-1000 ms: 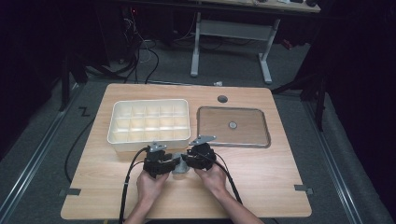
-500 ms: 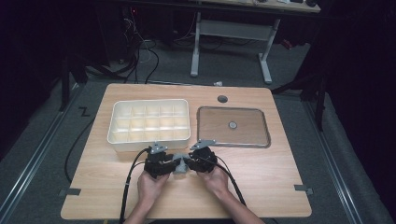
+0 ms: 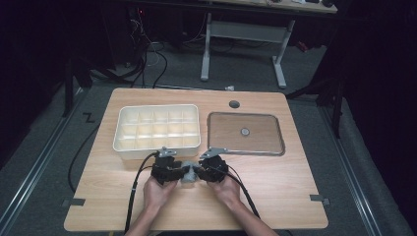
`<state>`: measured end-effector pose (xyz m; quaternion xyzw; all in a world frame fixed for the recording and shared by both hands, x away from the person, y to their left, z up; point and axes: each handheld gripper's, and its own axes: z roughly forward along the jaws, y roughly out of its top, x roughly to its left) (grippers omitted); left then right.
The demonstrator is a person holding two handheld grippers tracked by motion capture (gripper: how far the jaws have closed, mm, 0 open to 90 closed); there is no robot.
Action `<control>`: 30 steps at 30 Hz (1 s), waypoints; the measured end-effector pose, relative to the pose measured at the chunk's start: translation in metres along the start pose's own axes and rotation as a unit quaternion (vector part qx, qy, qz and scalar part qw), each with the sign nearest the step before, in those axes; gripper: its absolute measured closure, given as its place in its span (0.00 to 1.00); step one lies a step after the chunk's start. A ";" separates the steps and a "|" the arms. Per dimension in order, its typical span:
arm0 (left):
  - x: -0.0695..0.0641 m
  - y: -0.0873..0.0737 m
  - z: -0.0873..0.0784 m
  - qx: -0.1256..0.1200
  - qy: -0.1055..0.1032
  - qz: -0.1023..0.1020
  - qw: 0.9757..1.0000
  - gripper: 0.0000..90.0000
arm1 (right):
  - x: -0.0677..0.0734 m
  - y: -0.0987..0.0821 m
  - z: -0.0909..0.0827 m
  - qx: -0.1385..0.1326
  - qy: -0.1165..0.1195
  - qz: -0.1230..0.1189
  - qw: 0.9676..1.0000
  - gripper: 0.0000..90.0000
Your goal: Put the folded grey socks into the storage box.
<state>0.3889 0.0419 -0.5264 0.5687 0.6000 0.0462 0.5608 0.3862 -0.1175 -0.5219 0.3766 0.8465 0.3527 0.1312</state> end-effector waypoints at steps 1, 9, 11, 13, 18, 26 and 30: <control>0.000 0.001 -0.001 -0.001 -0.001 -0.005 1.000 0.59 | 0.000 0.000 -0.001 0.000 0.000 -0.001 1.000 0.70; -0.004 0.006 -0.013 0.002 -0.034 -0.036 0.999 0.45 | 0.000 0.003 -0.002 -0.002 0.007 0.003 1.000 0.70; -0.005 0.006 -0.011 0.007 -0.027 -0.033 0.999 0.44 | 0.000 0.003 -0.003 -0.005 0.009 0.006 1.000 0.69; -0.004 0.006 -0.008 0.006 -0.023 -0.041 0.999 0.43 | -0.001 0.003 -0.006 -0.008 0.009 0.008 1.000 0.68; -0.003 0.004 -0.003 0.010 -0.010 -0.042 0.999 0.43 | -0.004 0.004 -0.014 -0.020 0.015 0.014 1.000 0.64; 0.000 0.002 0.001 0.024 -0.001 -0.044 0.999 0.45 | -0.011 0.000 -0.028 -0.031 0.004 0.019 0.999 0.61; -0.001 0.001 0.002 0.024 -0.002 -0.046 0.999 0.49 | -0.020 -0.009 -0.039 -0.020 -0.020 0.016 0.999 0.61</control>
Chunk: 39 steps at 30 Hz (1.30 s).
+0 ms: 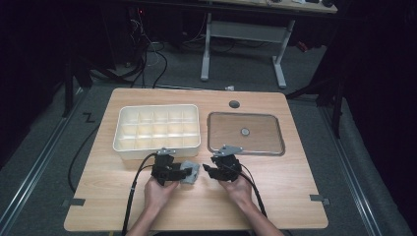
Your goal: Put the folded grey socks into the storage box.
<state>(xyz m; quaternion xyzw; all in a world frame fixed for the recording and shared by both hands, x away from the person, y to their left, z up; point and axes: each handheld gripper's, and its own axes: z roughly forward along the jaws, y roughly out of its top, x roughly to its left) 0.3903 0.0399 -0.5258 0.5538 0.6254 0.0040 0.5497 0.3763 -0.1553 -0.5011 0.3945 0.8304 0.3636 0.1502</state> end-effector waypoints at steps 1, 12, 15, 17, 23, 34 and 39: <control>0.000 0.000 0.000 0.000 0.000 0.000 1.000 0.50 | 0.000 0.000 0.000 0.000 0.000 0.000 1.000 0.61; -0.001 -0.003 0.000 0.008 -0.007 0.009 1.000 0.62 | -0.047 -0.046 -0.033 0.023 -0.075 0.031 0.996 0.56; -0.002 -0.003 0.000 0.008 -0.010 0.010 1.000 0.64 | -0.058 -0.058 -0.040 0.028 -0.095 0.044 0.994 0.54; -0.003 -0.004 0.000 0.009 -0.011 0.010 1.000 0.66 | -0.066 -0.066 -0.044 0.031 -0.104 0.059 0.992 0.53; -0.005 -0.005 -0.001 0.009 -0.015 0.019 1.000 0.73 | -0.075 -0.080 -0.050 0.015 -0.109 0.068 0.992 0.48; -0.006 -0.005 -0.005 0.019 -0.023 0.023 0.999 0.78 | -0.077 -0.087 -0.051 -0.005 -0.104 0.059 0.993 0.46; -0.007 -0.006 -0.008 0.022 -0.030 0.024 0.999 0.79 | -0.077 -0.087 -0.051 -0.005 -0.105 0.060 0.993 0.46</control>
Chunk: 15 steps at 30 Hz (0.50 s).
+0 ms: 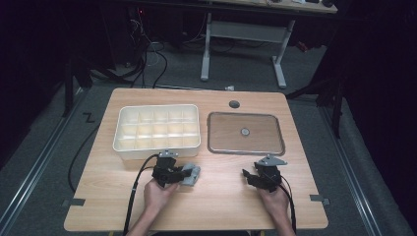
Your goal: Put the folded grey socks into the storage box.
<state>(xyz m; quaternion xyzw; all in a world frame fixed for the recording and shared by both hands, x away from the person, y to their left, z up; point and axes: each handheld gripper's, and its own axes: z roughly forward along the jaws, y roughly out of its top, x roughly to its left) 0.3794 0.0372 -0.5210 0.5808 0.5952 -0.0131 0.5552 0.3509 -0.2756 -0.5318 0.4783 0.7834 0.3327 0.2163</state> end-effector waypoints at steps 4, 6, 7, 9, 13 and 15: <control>-0.002 -0.001 -0.002 0.003 -0.009 0.003 1.000 0.79 | 0.000 0.000 0.000 0.001 0.001 0.000 1.000 0.45; -0.002 0.000 -0.003 0.003 -0.012 0.001 1.000 0.79 | 0.000 0.000 0.000 0.001 0.001 0.000 1.000 0.45; -0.002 0.001 -0.004 0.001 -0.011 0.001 1.000 0.80 | 0.000 0.000 0.000 0.001 0.001 0.000 1.000 0.45; -0.002 0.002 -0.006 0.000 -0.014 -0.001 1.000 0.80 | 0.000 0.000 0.000 0.001 0.001 0.000 1.000 0.44; -0.004 0.005 -0.013 -0.004 -0.018 -0.003 1.000 0.80 | 0.000 0.000 0.000 0.001 0.001 0.000 1.000 0.44; -0.004 0.006 -0.018 0.001 -0.014 0.008 1.000 0.80 | 0.000 0.000 0.000 0.001 0.001 0.000 1.000 0.44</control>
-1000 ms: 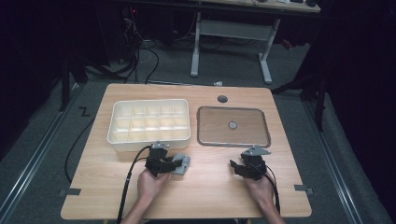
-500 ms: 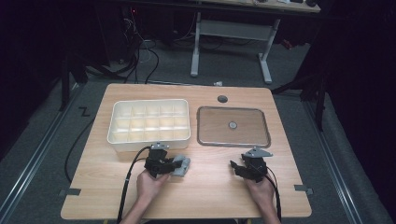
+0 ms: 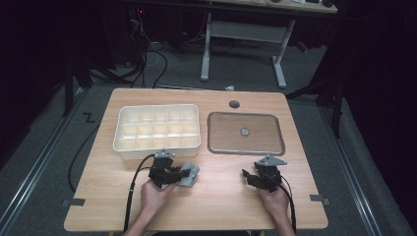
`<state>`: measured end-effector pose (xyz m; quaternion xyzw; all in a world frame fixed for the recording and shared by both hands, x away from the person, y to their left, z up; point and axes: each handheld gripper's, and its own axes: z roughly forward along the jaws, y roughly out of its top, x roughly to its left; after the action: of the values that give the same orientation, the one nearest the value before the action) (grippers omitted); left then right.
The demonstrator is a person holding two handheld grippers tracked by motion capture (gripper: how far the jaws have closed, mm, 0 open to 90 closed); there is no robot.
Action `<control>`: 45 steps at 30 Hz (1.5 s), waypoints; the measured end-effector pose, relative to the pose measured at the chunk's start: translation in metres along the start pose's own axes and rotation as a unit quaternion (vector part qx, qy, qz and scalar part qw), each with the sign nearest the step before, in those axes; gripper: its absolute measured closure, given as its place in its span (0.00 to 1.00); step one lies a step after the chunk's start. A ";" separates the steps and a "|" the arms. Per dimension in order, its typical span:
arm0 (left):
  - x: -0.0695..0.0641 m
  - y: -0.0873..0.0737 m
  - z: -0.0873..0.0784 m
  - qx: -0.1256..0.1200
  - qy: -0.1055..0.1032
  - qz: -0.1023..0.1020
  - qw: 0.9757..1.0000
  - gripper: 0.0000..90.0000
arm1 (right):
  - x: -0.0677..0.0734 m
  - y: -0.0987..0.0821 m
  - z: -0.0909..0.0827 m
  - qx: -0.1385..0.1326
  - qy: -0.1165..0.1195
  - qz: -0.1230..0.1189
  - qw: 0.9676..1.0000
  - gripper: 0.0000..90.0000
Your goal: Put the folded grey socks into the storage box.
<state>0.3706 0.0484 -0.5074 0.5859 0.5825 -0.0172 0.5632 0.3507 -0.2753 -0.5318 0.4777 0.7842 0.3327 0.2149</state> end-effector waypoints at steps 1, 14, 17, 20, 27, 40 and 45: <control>0.000 0.001 -0.003 0.000 0.003 0.004 1.000 0.80 | 0.000 0.000 0.000 0.000 0.000 0.000 1.000 0.44; 0.007 0.019 -0.030 -0.020 -0.003 -0.020 1.000 0.80 | 0.000 0.000 0.000 0.000 0.000 0.000 1.000 0.44; 0.005 0.024 -0.033 -0.026 -0.005 -0.020 0.999 0.80 | 0.000 0.000 0.000 0.000 0.000 0.000 1.000 0.44; 0.004 0.030 -0.036 -0.029 -0.011 -0.028 0.999 0.80 | 0.000 0.000 0.000 0.000 0.000 0.000 1.000 0.44; 0.003 0.039 -0.044 -0.039 -0.011 -0.030 0.999 0.80 | 0.000 0.000 0.000 0.000 0.000 0.000 1.000 0.44; 0.002 0.060 -0.055 -0.049 -0.023 -0.042 0.998 0.80 | 0.000 0.000 0.000 0.000 0.000 0.001 1.000 0.44; 0.004 0.063 -0.053 -0.045 -0.023 -0.041 0.998 0.80 | 0.000 0.000 0.000 0.000 0.000 0.000 1.000 0.44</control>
<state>0.3817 0.1066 -0.4503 0.5350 0.5933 -0.0271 0.6008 0.3503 -0.2751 -0.5318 0.4779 0.7842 0.3328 0.2145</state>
